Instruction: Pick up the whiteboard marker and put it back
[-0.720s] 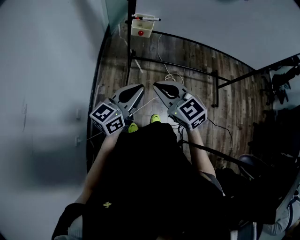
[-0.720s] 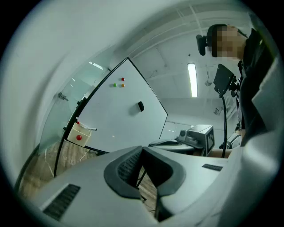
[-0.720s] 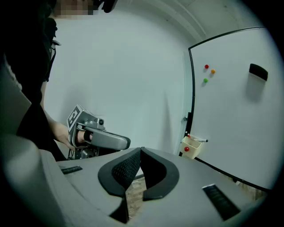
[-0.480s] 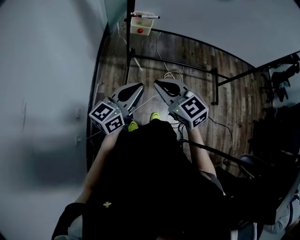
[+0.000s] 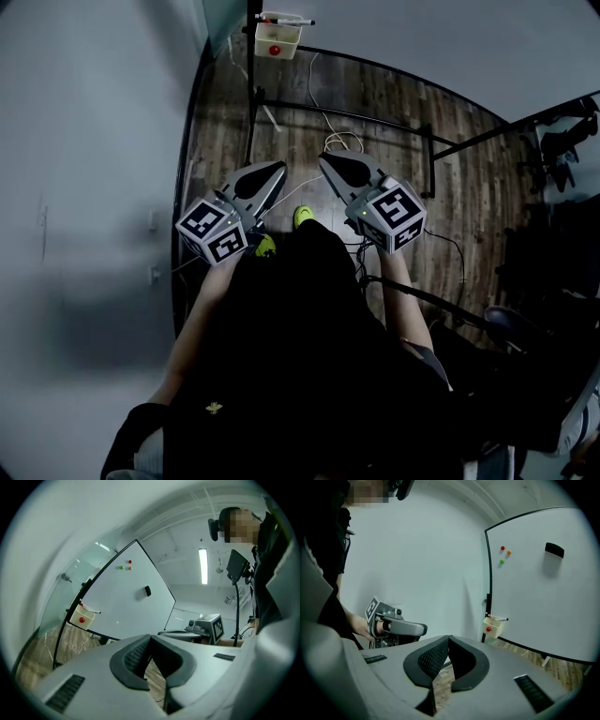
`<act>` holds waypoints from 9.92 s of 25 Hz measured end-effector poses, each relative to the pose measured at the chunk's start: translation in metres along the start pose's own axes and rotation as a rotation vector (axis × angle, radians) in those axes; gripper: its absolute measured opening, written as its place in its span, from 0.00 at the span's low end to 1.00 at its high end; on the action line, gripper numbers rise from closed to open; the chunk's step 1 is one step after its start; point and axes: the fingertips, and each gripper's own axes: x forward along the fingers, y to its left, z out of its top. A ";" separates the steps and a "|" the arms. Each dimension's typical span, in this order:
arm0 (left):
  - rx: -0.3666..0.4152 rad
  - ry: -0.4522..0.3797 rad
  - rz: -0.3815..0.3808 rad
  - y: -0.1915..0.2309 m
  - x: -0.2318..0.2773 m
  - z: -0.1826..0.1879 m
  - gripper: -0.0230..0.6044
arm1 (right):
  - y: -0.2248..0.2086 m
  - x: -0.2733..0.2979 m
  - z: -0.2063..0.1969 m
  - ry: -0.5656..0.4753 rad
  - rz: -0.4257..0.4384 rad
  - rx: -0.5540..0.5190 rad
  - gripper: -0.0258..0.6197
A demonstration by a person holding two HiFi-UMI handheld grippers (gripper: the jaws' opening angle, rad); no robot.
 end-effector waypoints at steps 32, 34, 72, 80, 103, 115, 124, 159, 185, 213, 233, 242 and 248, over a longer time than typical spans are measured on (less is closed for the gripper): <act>-0.056 0.009 0.162 0.084 0.116 0.016 0.07 | -0.127 0.075 -0.010 0.048 0.213 0.029 0.06; -0.056 0.008 0.164 0.091 0.131 0.017 0.07 | -0.143 0.077 -0.012 0.051 0.220 0.035 0.06; -0.077 -0.042 0.386 0.174 0.201 0.029 0.07 | -0.266 0.156 -0.002 -0.004 0.342 0.000 0.06; -0.095 -0.024 0.358 0.192 0.200 0.046 0.07 | -0.281 0.181 0.003 -0.016 0.289 0.011 0.06; -0.088 0.023 0.355 0.251 0.185 0.078 0.07 | -0.311 0.253 0.017 0.002 0.191 0.037 0.36; -0.111 0.041 0.370 0.253 0.180 0.085 0.07 | -0.327 0.260 0.029 0.023 0.165 0.031 0.45; -0.121 0.039 0.409 0.262 0.166 0.089 0.07 | -0.328 0.278 0.020 0.049 0.193 0.065 0.39; -0.118 -0.008 0.445 0.247 0.142 0.087 0.07 | -0.326 0.280 0.023 0.019 0.197 0.089 0.18; -0.082 -0.010 0.410 0.237 0.168 0.079 0.07 | -0.327 0.242 0.061 -0.099 0.229 0.161 0.18; -0.087 -0.048 0.301 0.227 0.217 0.075 0.07 | -0.324 0.190 0.089 -0.167 0.233 0.101 0.18; -0.146 -0.034 0.268 0.216 0.223 0.061 0.07 | -0.325 0.171 0.080 -0.172 0.212 0.109 0.18; -0.142 -0.050 0.291 0.219 0.209 0.065 0.07 | -0.313 0.181 0.081 -0.162 0.237 0.102 0.18; -0.147 -0.051 0.296 0.220 0.202 0.066 0.07 | -0.306 0.186 0.082 -0.151 0.249 0.100 0.18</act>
